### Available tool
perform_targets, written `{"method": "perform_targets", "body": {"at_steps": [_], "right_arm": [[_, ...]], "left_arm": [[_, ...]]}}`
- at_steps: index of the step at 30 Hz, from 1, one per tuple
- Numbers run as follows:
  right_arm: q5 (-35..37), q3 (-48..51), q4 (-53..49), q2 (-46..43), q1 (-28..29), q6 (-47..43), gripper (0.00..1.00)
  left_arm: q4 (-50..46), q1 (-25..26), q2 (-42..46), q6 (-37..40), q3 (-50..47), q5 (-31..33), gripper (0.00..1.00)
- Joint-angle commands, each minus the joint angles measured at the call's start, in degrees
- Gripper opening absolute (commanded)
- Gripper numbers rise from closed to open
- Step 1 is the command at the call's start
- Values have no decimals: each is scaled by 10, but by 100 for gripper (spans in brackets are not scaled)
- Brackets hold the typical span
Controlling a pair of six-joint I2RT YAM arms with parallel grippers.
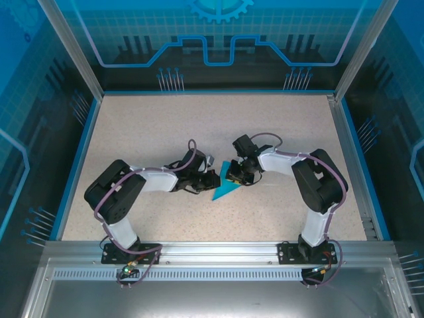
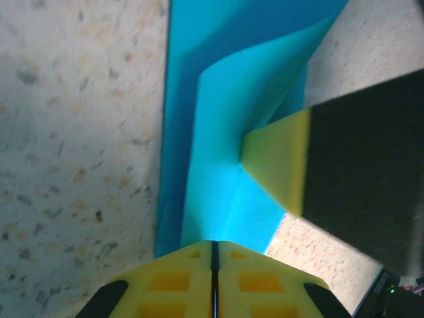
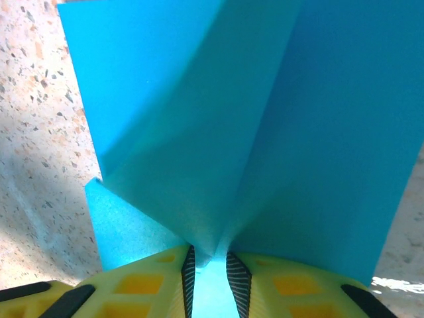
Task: Fold a paper plane with a square sheet of paper (pick it up from the middle)
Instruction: Fourth fold the wing at the center of the table.
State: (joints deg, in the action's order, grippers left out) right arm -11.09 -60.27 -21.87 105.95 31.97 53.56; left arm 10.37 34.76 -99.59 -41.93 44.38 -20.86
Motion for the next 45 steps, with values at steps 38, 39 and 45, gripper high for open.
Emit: {"method": "perform_targets", "body": {"at_steps": [38, 39, 45], "right_arm": [[69, 21, -77, 81, 10, -3, 26], [69, 22, -77, 82, 10, -3, 26], [69, 20, -78, 86, 10, -3, 26]], "left_arm": [[-62, -7, -64, 9, 76, 28, 9], [-63, -7, -65, 9, 76, 30, 9], [-68, -7, -68, 9, 75, 36, 8]]}}
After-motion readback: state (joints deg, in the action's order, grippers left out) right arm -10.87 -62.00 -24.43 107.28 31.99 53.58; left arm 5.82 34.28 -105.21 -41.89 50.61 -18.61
